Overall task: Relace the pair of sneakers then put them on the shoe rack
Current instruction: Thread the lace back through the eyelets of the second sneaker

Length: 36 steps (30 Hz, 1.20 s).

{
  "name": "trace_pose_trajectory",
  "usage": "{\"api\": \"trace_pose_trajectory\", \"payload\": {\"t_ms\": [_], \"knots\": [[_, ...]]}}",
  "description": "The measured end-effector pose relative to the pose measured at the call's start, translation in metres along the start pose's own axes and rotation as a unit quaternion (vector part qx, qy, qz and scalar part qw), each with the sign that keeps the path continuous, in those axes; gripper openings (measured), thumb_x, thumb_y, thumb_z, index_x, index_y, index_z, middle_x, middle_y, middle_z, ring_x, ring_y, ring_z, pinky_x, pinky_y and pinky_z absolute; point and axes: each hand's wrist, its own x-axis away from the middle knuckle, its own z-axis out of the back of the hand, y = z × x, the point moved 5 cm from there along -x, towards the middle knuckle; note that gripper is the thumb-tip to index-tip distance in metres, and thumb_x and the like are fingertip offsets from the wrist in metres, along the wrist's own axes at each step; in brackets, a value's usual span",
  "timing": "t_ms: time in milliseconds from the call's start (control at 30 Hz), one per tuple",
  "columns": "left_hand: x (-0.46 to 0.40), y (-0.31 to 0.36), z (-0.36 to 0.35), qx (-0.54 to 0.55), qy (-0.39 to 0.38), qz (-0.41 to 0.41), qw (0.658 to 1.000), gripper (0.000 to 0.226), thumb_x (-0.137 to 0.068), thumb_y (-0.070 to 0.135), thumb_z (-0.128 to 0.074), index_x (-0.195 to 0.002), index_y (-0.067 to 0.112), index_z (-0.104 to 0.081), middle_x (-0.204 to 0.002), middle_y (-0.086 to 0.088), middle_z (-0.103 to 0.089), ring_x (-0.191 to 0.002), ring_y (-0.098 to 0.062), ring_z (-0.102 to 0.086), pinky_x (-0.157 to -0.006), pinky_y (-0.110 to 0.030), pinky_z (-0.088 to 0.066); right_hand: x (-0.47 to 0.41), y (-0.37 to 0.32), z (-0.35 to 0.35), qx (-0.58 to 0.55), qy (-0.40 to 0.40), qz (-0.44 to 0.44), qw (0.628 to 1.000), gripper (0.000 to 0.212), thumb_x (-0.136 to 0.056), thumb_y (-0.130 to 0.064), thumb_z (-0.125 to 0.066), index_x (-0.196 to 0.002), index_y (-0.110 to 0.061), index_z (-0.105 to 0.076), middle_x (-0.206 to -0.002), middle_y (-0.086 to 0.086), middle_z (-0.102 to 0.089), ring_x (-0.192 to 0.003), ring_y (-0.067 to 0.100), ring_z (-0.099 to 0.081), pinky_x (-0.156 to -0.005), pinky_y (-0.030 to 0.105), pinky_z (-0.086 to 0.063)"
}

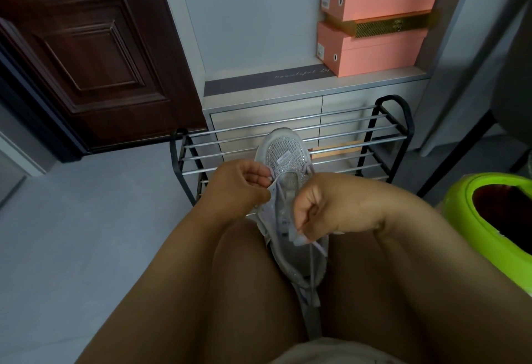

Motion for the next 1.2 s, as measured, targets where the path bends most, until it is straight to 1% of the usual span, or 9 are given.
{"api": "trace_pose_trajectory", "payload": {"t_ms": [233, 500, 633, 733, 800, 867, 933, 1000, 1200], "knots": [[-0.002, -0.004, 0.001, 0.011, 0.011, 0.01, 1.0, 0.036, -0.07, -0.016, -0.064, -0.083, 0.017, -0.067, -0.079, -0.001, -0.066, -0.069, -0.008, -0.061, -0.063, -0.014, -0.054, 0.005, 0.002, -0.021, -0.066, -0.066, 0.005, 0.996, 0.022, -0.076, -0.005, -0.074, -0.063, -0.019, -0.064, -0.045, -0.007, -0.051, -0.037, 0.002, -0.04, -0.043, 0.013, -0.033], [-0.002, -0.006, 0.002, 0.02, 0.013, 0.015, 1.0, 0.034, -0.071, -0.013, -0.065, -0.085, 0.018, -0.066, -0.08, -0.001, -0.065, -0.071, -0.009, -0.061, -0.068, -0.019, -0.054, 0.008, 0.005, -0.009, 0.027, -0.02, -0.037, 0.999, 0.018, -0.081, -0.034, -0.069, -0.079, -0.016, -0.073, -0.046, -0.003, -0.053, -0.037, 0.01, -0.041, -0.045, 0.018, -0.037], [-0.003, -0.006, 0.001, 0.024, -0.002, 0.01, 1.0, 0.032, -0.073, -0.011, -0.068, -0.085, 0.019, -0.065, -0.08, 0.0, -0.065, -0.072, -0.01, -0.061, -0.072, -0.023, -0.054, 0.01, 0.017, 0.024, -0.002, 0.109, -0.071, 0.992, 0.021, -0.082, -0.038, -0.067, -0.073, -0.019, -0.073, -0.048, -0.004, -0.054, -0.04, 0.012, -0.042, -0.054, 0.023, -0.039], [-0.003, -0.005, 0.0, 0.023, -0.008, 0.012, 1.0, 0.028, -0.075, -0.008, -0.069, -0.089, 0.016, -0.065, -0.08, -0.001, -0.064, -0.07, -0.01, -0.061, -0.068, -0.02, -0.055, 0.0, 0.036, 0.04, -0.031, 0.242, -0.117, 0.963, 0.035, -0.077, -0.047, -0.07, -0.063, -0.015, -0.064, -0.048, -0.001, -0.053, -0.034, 0.008, -0.041, -0.051, 0.021, -0.038], [-0.002, -0.003, -0.002, 0.04, -0.002, 0.023, 0.999, 0.019, -0.079, -0.002, -0.069, -0.093, 0.01, -0.066, -0.079, -0.005, -0.067, -0.068, -0.013, -0.063, -0.068, -0.025, -0.056, -0.009, 0.049, 0.045, -0.028, 0.286, -0.163, 0.944, 0.046, -0.076, -0.055, -0.067, -0.06, -0.013, -0.058, -0.048, 0.001, -0.052, -0.032, 0.006, -0.041, -0.049, 0.02, -0.037], [-0.004, -0.006, -0.003, 0.089, 0.026, 0.055, 0.994, 0.003, -0.084, 0.005, -0.065, -0.085, 0.008, -0.067, -0.066, -0.005, -0.064, -0.054, -0.01, -0.059, -0.06, -0.026, -0.054, -0.019, 0.064, 0.043, -0.11, 0.288, -0.214, 0.927, 0.05, -0.08, -0.059, -0.06, -0.069, -0.01, -0.061, -0.053, 0.003, -0.052, -0.038, 0.011, -0.042, -0.046, 0.02, -0.033], [-0.012, -0.017, -0.001, 0.164, 0.066, 0.117, 0.977, 0.011, -0.088, 0.012, -0.06, -0.079, 0.008, -0.064, -0.055, -0.001, -0.052, -0.042, -0.009, -0.046, -0.05, -0.025, -0.045, -0.03, 0.076, 0.037, -0.245, 0.273, -0.258, 0.894, 0.05, -0.088, -0.057, -0.05, -0.071, -0.01, -0.058, -0.056, 0.002, -0.046, -0.043, 0.013, -0.037, -0.044, 0.02, -0.026], [-0.02, -0.029, -0.001, 0.228, 0.083, 0.184, 0.953, 0.015, -0.091, 0.021, -0.057, -0.082, 0.01, -0.061, -0.052, 0.003, -0.042, -0.038, -0.007, -0.035, -0.042, -0.018, -0.036, -0.041, 0.085, 0.033, -0.301, 0.251, -0.283, 0.875, 0.049, -0.092, -0.053, -0.045, -0.066, -0.013, -0.052, -0.055, 0.0, -0.04, -0.044, 0.011, -0.032, -0.042, 0.018, -0.023], [-0.038, -0.041, -0.01, 0.268, 0.056, 0.305, 0.912, 0.032, -0.091, 0.03, -0.06, -0.062, 0.019, -0.052, -0.045, 0.009, -0.042, -0.031, 0.0, -0.033, -0.034, -0.008, -0.026, -0.062, 0.095, 0.028, -0.427, 0.224, -0.279, 0.83, 0.032, -0.091, -0.018, -0.05, -0.06, -0.02, -0.045, -0.053, -0.007, -0.036, -0.033, 0.002, -0.029, -0.033, 0.009, -0.019]]}}
